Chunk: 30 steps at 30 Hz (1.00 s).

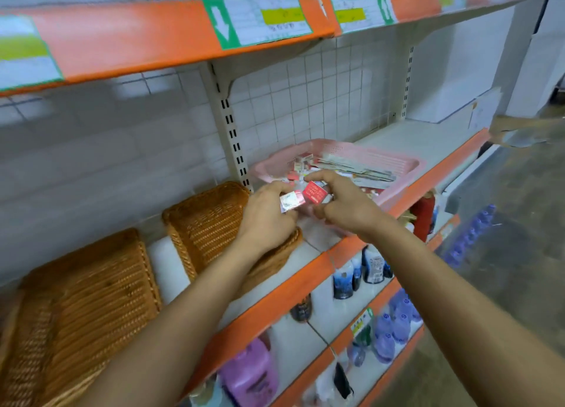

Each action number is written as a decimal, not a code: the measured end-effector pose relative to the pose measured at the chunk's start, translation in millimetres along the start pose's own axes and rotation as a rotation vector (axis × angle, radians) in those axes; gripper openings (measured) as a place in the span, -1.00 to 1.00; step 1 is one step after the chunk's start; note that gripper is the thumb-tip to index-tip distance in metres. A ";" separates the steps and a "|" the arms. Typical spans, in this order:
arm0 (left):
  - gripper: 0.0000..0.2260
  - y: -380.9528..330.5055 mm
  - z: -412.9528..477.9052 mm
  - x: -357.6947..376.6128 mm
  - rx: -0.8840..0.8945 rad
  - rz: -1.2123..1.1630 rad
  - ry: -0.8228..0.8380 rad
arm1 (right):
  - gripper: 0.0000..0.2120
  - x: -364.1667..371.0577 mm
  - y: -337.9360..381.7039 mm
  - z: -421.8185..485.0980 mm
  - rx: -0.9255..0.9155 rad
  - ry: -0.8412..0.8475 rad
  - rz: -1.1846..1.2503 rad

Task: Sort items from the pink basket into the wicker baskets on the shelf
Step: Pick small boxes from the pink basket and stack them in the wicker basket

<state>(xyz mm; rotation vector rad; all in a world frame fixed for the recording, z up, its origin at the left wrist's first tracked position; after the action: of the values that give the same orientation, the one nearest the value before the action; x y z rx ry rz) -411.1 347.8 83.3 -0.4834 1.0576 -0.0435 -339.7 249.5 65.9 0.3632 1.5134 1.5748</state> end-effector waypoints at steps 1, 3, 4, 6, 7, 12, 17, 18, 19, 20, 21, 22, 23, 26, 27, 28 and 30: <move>-0.70 5.2 -8.3 -5.9 -0.006 0.004 0.000 | -0.52 10.8 3.3 -2.2 -0.012 0.016 -0.011; -0.70 15.2 -23.0 -18.7 -0.013 -0.003 -0.008 | -0.53 29.5 11.5 -6.1 -0.033 0.043 -0.045; -0.69 19.9 -29.9 -24.7 -0.011 -0.005 -0.012 | -0.54 37.7 15.8 -7.3 -0.041 0.056 -0.056; -0.67 31.2 -42.3 -36.2 -0.012 0.007 -0.030 | -0.54 54.5 26.5 -9.3 -0.058 0.086 -0.069; -0.68 39.0 -48.2 -42.3 -0.024 0.014 -0.042 | -0.54 63.9 31.9 -10.1 -0.069 0.101 -0.068; -0.71 89.3 -79.1 -81.1 -0.120 0.070 -0.104 | -0.54 128.7 59.9 -13.9 -0.143 0.182 -0.062; -0.74 141.7 -117.3 -131.5 -0.151 0.144 -0.148 | -0.53 205.5 91.4 -19.5 -0.178 0.241 -0.081; -0.74 152.6 -125.7 -141.2 -0.158 0.159 -0.153 | -0.53 221.5 97.9 -22.0 -0.181 0.254 -0.083; -0.74 163.7 -134.3 -150.7 -0.163 0.173 -0.160 | -0.53 237.7 102.5 -24.3 -0.173 0.270 -0.076; -0.75 175.1 -142.9 -160.0 -0.171 0.183 -0.168 | -0.53 253.5 107.1 -27.0 -0.165 0.284 -0.061; -0.75 186.2 -151.4 -169.0 -0.183 0.192 -0.177 | -0.53 268.9 111.4 -29.3 -0.159 0.294 -0.045; -0.76 197.5 -159.9 -177.6 -0.199 0.200 -0.185 | -0.53 283.4 116.3 -31.8 -0.161 0.305 -0.035; -0.75 207.6 -168.7 -186.1 -0.212 0.210 -0.192 | -0.53 298.1 120.9 -34.3 -0.163 0.318 -0.029; -0.72 233.7 -194.0 -208.6 -0.235 0.257 -0.187 | -0.52 340.9 135.3 -42.3 -0.174 0.362 -0.027; -0.71 241.3 -202.4 -216.2 -0.242 0.276 -0.187 | -0.53 354.5 139.4 -44.7 -0.176 0.370 -0.023; -0.71 249.7 -210.8 -224.1 -0.253 0.291 -0.190 | -0.53 367.4 143.8 -46.9 -0.178 0.374 -0.014; -0.71 263.3 -226.7 -240.5 -0.261 0.316 -0.207 | -0.54 392.7 151.5 -51.2 -0.178 0.383 -0.004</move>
<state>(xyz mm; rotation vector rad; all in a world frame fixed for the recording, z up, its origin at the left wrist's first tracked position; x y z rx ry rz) -773.7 564.7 86.0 -0.5378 0.9288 0.4208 -655.0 532.7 51.5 -0.0468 1.6353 1.8338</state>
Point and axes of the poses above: each hand's wrist, its own z-axis towards the middle knuckle, its own x-axis out of the palm, y = z × x, the point moved 10 cm from there along z, towards the middle knuckle, and after that the axes turned 5 degrees about z, right-handed, at the moved point
